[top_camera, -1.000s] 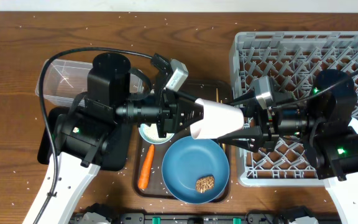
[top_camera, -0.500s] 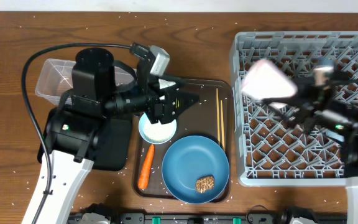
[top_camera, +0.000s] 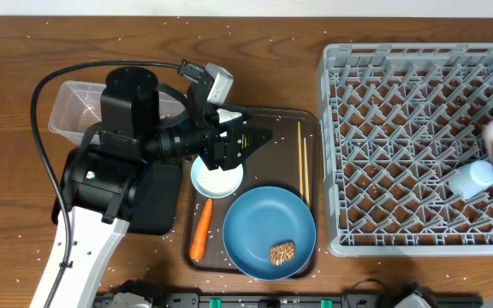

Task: Sort waste into correct bins and load items into the dishwasher rack
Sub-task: 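Lower the pink cup into the grey rack and open the right gripper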

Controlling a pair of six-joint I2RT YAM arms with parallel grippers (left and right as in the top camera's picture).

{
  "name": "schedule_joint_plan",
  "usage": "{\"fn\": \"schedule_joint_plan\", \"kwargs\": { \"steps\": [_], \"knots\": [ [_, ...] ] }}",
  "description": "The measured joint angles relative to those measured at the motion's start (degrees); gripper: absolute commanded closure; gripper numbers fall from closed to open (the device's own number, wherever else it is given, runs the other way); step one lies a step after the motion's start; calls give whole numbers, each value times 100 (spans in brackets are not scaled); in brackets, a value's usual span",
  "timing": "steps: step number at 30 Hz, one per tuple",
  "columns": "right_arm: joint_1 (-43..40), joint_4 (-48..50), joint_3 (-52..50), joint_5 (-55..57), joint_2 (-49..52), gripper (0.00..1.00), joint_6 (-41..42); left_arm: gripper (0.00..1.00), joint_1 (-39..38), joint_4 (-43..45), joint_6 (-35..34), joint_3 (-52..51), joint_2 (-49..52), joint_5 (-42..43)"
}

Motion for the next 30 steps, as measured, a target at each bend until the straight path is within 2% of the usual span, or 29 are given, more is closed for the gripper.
{"fn": "schedule_joint_plan", "kwargs": {
  "steps": [4,8,14,22,26,30],
  "knots": [
    [-105,146,0,1075,249,47,514,30,0,-7,0,0,17,0],
    [-133,570,0,1497,614,46,953,30,0,-79,0,0,57,0],
    [-264,719,0,1685,1333,45,1443,30,0,-299,0,0,116,-7],
    [-656,918,0,1598,2236,44,1624,30,0,-334,48,0,116,-133],
    [-691,787,0,1486,2614,39,1729,30,0,-334,74,0,118,-168],
    [-695,789,0,1440,2813,25,1823,30,0,-341,85,0,120,-173]
  ]
}}
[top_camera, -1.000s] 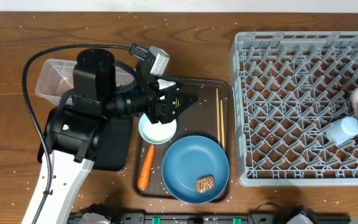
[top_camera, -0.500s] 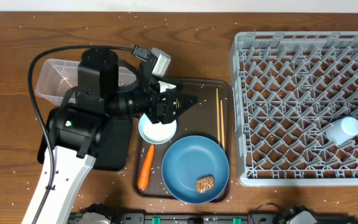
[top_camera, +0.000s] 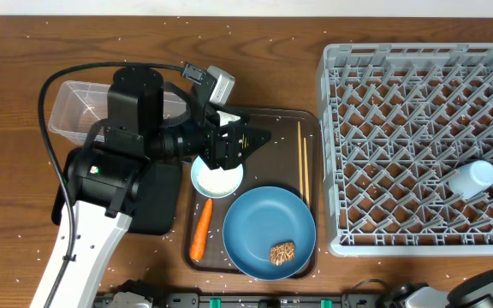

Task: Sort waste into correct bins and load items into the dishwasher rack
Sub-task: 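Lower the pink cup into the grey rack and open the right gripper, then grasp the white tissue on the tray with the left gripper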

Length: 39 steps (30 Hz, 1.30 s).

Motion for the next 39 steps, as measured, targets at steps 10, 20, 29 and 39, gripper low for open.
{"fn": "schedule_joint_plan", "kwargs": {
  "steps": [10,20,29,39],
  "knots": [
    [-247,-114,369,-433,26,21,24,30,0,-28,2,0,0,-20],
    [-96,37,1008,-2498,-68,25,-813,30,-2,-188,4,0,17,-538],
    [1937,-1156,1279,-2533,-1287,20,-1921,30,-293,-1300,20,2,284,-2924],
    [4223,-1932,1285,-1019,-1502,17,-2524,31,-363,-1316,20,0,1628,-4197]
  ]
}}
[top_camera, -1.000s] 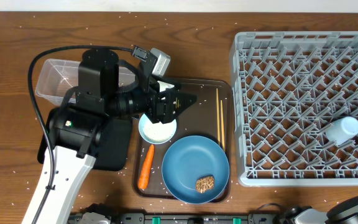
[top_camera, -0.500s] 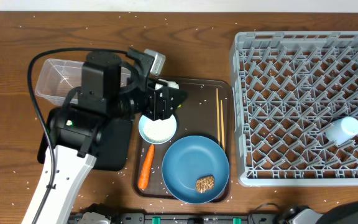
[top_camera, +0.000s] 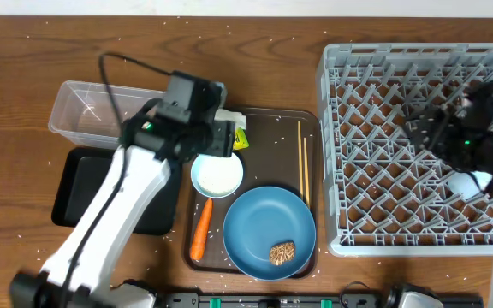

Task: Sort waste into correct bins and load items into the dishwasher rack
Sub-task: 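Grasp the white tissue on the tray with the left gripper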

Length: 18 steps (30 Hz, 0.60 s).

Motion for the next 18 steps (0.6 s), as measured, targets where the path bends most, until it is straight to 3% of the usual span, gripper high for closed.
{"fn": "schedule_joint_plan", "kwargs": {
  "steps": [11,18],
  "knots": [
    [334,-216,0,269,0,16,-94,31,-4,2214,2,2,2149,-203],
    [334,-435,0,313,0,16,-98,33,-4,2730,2,2,3056,-789]
  ]
}}
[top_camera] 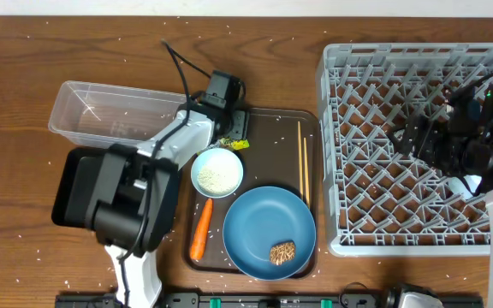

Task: Sort waste into correct bins and load items into the dishwasher rack
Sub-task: 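Grasp the white tissue on the tray with the left gripper, then carry the tissue left and release it into the clear plastic bin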

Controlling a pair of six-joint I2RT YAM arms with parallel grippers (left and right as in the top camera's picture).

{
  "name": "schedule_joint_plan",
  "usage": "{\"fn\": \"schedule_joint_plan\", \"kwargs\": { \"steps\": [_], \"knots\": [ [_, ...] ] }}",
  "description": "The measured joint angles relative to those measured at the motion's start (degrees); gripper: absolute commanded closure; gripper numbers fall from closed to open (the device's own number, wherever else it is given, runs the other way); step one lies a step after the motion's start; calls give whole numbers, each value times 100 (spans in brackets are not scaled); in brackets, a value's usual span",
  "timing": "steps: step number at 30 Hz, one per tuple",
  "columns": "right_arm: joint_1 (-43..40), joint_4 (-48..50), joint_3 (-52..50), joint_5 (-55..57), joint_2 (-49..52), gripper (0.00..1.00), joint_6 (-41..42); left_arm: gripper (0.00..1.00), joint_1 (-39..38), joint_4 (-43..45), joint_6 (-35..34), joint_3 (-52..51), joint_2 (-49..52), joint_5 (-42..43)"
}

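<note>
My left gripper (227, 128) points down at the back left corner of the brown tray (272, 128), right over a yellow-green wrapper (233, 144); its jaws are hidden under the wrist. On the tray lie a white bowl (216, 172), a carrot (199, 229), chopsticks (301, 162) and a blue plate (264, 224) with a brown food piece (282, 252). My right gripper (406, 139) hovers over the grey dish rack (341, 154), its fingers apart and holding nothing. A white cup (472, 182) in the rack shows only partly behind the right arm.
A clear plastic bin (101, 111) stands at the back left, with a black bin (75, 192) in front of it, partly under my left arm. Small white specks are scattered over the wooden table.
My left arm has changed pose, its wrist now at the tray's back left corner with the wrapper showing just in front of it. My right gripper has shifted slightly left over the rack.
At first my left gripper hung open above the wrapper and bowl, while my right gripper was at the rack's right edge by the white cup. Then the right arm was away, the cup lying in the rack. Later the left gripper was down at the wrapper and the right arm over the rack.
</note>
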Motion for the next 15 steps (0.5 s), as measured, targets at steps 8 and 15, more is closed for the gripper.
{"fn": "schedule_joint_plan", "kwargs": {
  "steps": [8,15],
  "knots": [
    [0,31,0,7,0,16,0,94,-2,149,-24,0,90,-354],
    [0,90,0,15,0,16,0,94,-164,-273,-26,-13,-503,-304]
  ]
}}
